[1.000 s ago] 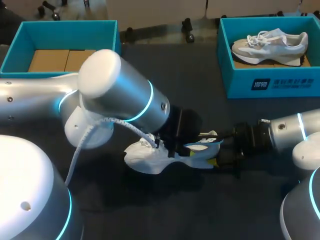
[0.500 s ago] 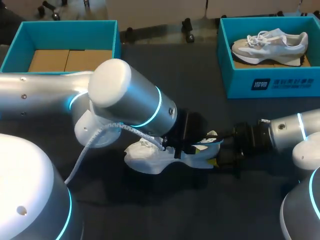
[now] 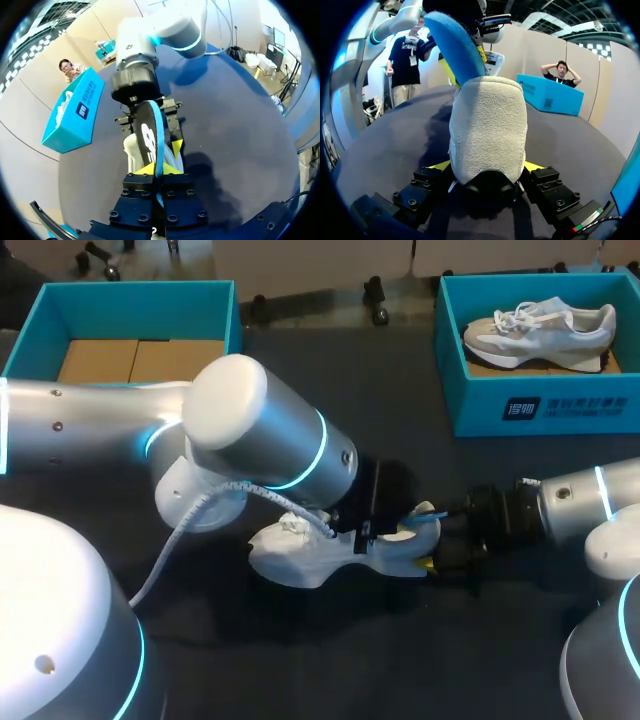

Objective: Take the shoe out of the shoebox, open the shoe tongue, remove and reinsert the insole, then place the shoe into the shoebox

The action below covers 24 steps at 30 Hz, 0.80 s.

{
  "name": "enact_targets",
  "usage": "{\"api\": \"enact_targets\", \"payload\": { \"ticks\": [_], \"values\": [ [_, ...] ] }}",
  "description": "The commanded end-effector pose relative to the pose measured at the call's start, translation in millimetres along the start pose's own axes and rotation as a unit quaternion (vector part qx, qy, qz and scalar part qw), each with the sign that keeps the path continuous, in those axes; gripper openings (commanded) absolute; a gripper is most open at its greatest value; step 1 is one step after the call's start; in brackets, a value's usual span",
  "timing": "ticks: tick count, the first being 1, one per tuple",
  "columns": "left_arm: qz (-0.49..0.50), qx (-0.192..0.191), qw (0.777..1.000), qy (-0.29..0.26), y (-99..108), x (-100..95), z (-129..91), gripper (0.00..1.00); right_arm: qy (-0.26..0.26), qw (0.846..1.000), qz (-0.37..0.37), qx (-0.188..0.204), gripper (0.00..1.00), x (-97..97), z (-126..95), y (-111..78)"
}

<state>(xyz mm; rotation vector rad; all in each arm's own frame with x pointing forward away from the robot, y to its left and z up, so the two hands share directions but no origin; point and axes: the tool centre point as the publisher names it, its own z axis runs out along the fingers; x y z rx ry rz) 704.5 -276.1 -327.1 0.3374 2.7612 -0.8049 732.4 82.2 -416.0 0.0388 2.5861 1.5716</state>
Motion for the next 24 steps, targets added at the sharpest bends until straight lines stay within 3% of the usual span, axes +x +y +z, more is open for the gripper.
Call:
{"api": "enact_targets", "payload": {
  "ticks": [1,10,24],
  "values": [
    [-0.007,0.009,1.0,0.005,-4.7,-3.3,-15.6,0.0,-0.001,1.0,0.0,0.002,0.0,0.5,1.4,0.9],
    [-0.046,0.031,0.998,0.02,-29.9,-11.5,-37.7,0.0,-0.001,1.0,0.0,0.002,0.0,0.5,1.4,0.9],
    [-0.093,0.101,0.99,0.024,-72.6,-23.2,-80.6,0.0,-0.001,1.0,0.0,0.002,0.0,0.5,1.4,0.9]
  ]
}}
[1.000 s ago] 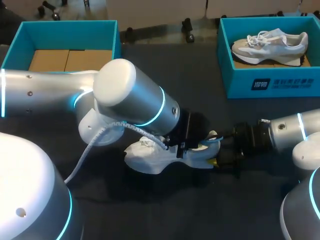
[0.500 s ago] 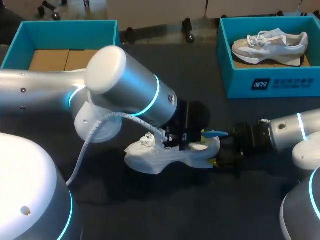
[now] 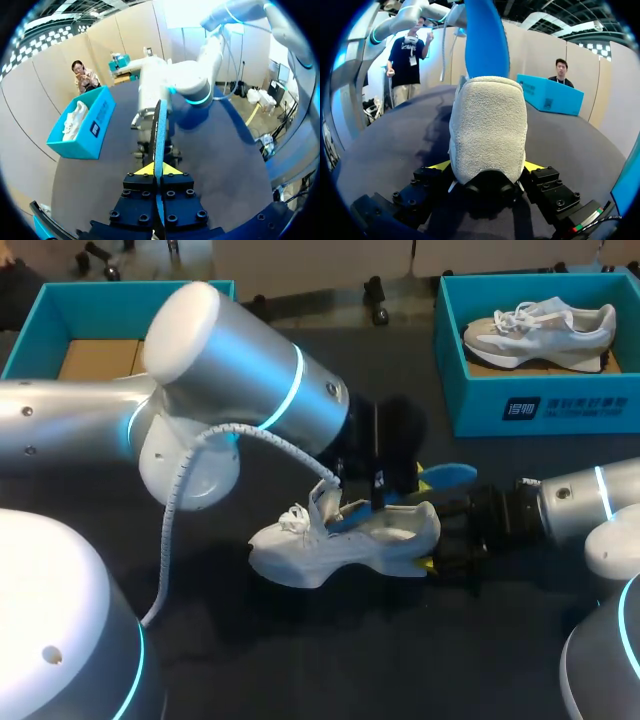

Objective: Take the shoe out of the shoebox, open the shoe tongue, remove and reinsert the insole, then place the shoe into the shoebox

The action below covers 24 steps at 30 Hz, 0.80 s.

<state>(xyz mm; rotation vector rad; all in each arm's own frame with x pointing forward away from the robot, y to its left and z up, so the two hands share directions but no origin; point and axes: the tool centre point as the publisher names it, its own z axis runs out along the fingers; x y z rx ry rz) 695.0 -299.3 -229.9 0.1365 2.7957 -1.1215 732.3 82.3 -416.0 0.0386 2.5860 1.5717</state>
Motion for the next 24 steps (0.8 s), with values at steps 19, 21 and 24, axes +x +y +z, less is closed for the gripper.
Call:
{"api": "enact_targets", "payload": {
  "ticks": [19,21,24],
  "values": [
    [-0.057,0.138,0.987,0.055,-62.3,5.0,-64.5,0.0,-0.001,1.0,0.0,0.002,0.0,0.5,1.4,0.8],
    [-0.061,0.149,0.985,0.062,-66.6,4.6,-69.1,0.0,-0.001,1.0,0.0,0.002,0.0,0.5,1.4,0.8],
    [-0.066,0.165,0.982,0.071,-73.2,4.2,-76.9,0.0,-0.001,1.0,0.0,0.002,0.0,0.5,1.4,0.8]
  ]
}}
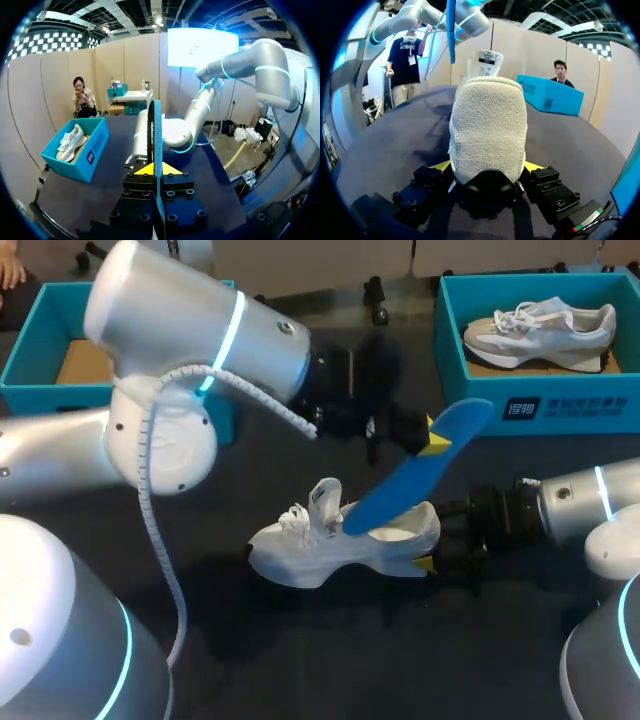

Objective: Take the shoe out of the shoebox, open the shoe tongue, remove and reinsert the insole, then place the shoe into the shoebox

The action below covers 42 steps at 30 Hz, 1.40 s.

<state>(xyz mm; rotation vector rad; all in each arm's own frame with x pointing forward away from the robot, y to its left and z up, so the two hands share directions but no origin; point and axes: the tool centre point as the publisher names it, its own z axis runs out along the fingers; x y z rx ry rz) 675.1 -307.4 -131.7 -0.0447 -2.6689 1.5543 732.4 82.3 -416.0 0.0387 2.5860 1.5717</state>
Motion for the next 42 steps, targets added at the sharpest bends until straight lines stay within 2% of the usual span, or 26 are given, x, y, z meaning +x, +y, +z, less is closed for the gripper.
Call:
{"api": "enact_targets", "payload": {
  "ticks": [1,10,17,25,26,42],
  "values": [
    [0.0,0.024,1.0,0.017,-4.5,1.5,-12.5,0.0,-0.001,1.0,0.0,0.002,0.0,0.5,1.4,0.8],
    [-0.002,0.084,0.996,0.024,-39.0,5.2,-37.2,0.0,-0.001,1.0,0.0,0.002,0.0,0.5,1.4,0.8],
    [-0.002,0.139,0.989,0.045,-57.8,3.3,-59.9,0.0,-0.001,1.0,0.0,0.002,0.0,0.5,1.4,0.8],
    [0.002,0.198,0.978,0.063,-65.2,3.1,-89.3,0.0,-0.001,1.0,0.0,0.002,0.0,0.5,1.4,0.8],
    [0.003,0.202,0.977,0.063,-64.7,0.8,-95.0,0.0,-0.001,1.0,0.0,0.002,0.0,0.5,1.4,0.8],
    [0.003,0.202,0.977,0.063,-64.7,0.8,-95.0,0.0,-0.001,1.0,0.0,0.002,0.0,0.5,1.4,0.8]
  ]
}}
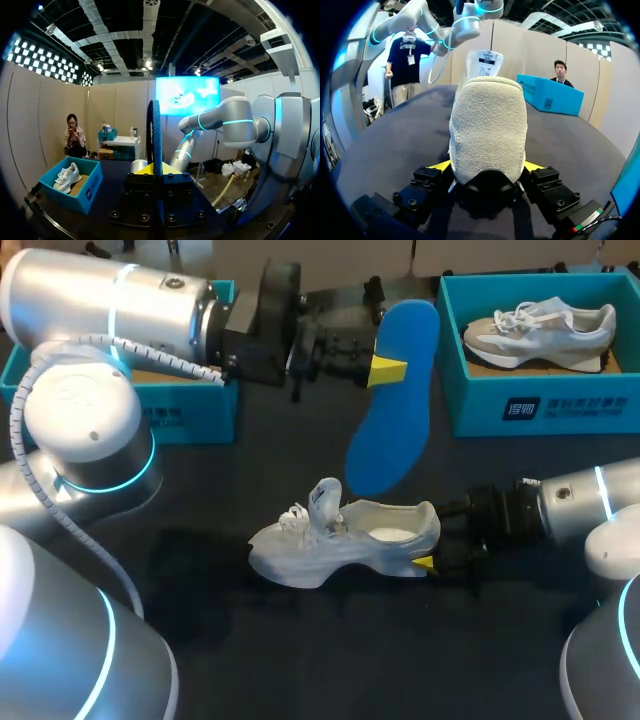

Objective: Take the shoe out of the shoebox, open the shoe tongue, remove and reinsert the insole, then place the shoe into the shoebox

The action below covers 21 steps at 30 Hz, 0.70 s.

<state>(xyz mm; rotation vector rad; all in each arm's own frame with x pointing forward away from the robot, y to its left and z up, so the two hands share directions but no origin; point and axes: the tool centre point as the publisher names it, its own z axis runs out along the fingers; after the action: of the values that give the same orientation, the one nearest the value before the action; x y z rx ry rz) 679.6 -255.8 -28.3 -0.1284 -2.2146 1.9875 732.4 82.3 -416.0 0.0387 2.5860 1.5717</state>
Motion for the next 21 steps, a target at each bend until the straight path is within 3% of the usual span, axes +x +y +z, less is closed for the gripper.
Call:
{"api": "enact_targets", "payload": {
  "ticks": [1,7,21],
  "values": [
    [0.0,0.0,1.0,0.001,0.2,-0.7,0.9,0.0,-0.001,1.0,0.0,0.002,0.0,0.5,1.4,0.8],
    [-0.055,0.007,0.998,-0.007,7.4,4.0,-6.0,0.0,-0.001,1.0,0.0,0.002,0.0,0.5,1.4,0.8],
    [-0.146,0.023,0.989,0.021,-39.6,32.9,-10.4,0.0,-0.001,1.0,0.0,0.002,0.0,0.5,1.4,0.8]
  ]
}}
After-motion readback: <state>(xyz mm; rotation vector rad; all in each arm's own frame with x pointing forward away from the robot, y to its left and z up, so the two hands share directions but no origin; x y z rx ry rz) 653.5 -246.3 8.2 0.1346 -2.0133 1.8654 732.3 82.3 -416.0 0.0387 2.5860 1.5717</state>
